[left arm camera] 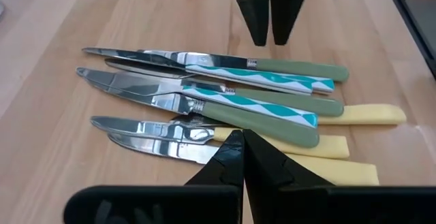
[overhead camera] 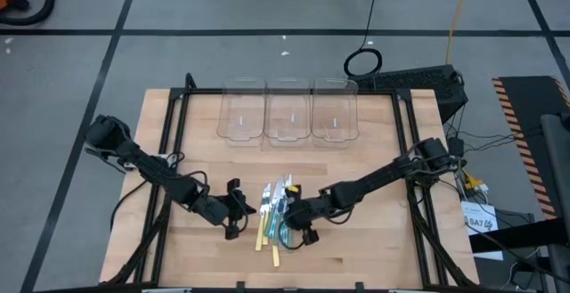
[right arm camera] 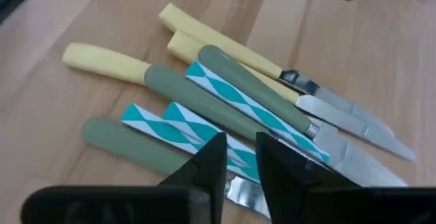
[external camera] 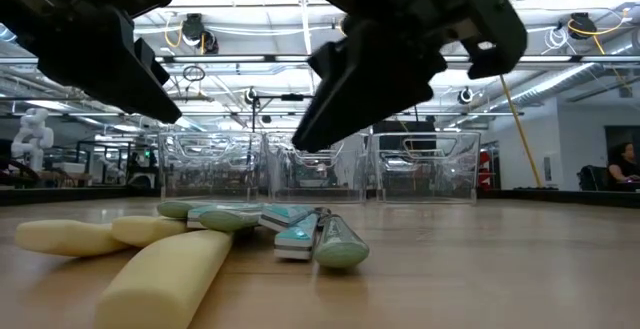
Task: Sort silverware by color (type)
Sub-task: Put the blue patterned knife into the left transparent bin
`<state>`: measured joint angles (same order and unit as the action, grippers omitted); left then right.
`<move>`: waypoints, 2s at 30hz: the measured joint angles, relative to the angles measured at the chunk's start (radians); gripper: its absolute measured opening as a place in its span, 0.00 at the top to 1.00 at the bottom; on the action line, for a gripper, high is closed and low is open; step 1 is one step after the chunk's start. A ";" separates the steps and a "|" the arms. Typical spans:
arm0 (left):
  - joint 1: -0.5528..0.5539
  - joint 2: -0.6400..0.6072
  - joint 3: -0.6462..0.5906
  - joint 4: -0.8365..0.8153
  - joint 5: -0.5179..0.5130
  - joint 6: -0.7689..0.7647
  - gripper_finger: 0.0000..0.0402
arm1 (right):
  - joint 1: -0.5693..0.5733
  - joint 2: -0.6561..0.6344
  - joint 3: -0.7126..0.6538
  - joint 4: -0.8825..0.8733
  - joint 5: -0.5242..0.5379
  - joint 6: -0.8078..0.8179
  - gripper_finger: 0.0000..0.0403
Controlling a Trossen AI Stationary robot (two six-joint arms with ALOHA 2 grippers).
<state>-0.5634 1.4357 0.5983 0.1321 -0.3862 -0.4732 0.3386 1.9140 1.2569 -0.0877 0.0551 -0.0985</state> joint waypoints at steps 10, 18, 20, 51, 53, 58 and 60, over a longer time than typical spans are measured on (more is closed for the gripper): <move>-0.002 0.000 0.000 0.000 0.000 -0.004 0.99 | -0.030 0.066 0.181 -0.279 0.000 -0.195 0.68; -0.002 0.000 0.000 0.005 0.000 -0.003 0.99 | -0.050 0.066 0.188 -0.294 -0.039 -0.393 0.57; -0.002 0.000 0.000 0.005 0.000 -0.003 0.99 | -0.055 0.066 0.188 -0.288 -0.061 -0.418 0.55; -0.002 0.000 0.000 0.061 -0.008 0.025 0.99 | -0.097 0.148 0.185 -0.267 -0.109 -0.629 0.64; -0.001 0.000 0.000 0.060 -0.008 0.029 0.99 | -0.098 0.148 0.185 -0.269 -0.109 -0.631 0.65; 0.000 0.000 0.000 0.060 -0.008 0.045 0.99 | -0.107 0.155 0.186 -0.298 -0.136 -0.640 0.68; 0.000 0.000 0.000 0.060 -0.009 0.045 0.99 | -0.111 0.167 0.188 -0.292 -0.145 -0.633 0.70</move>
<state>-0.5632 1.4353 0.5980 0.1925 -0.3950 -0.4278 0.2279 2.0807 1.4452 -0.3801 -0.0902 -0.7319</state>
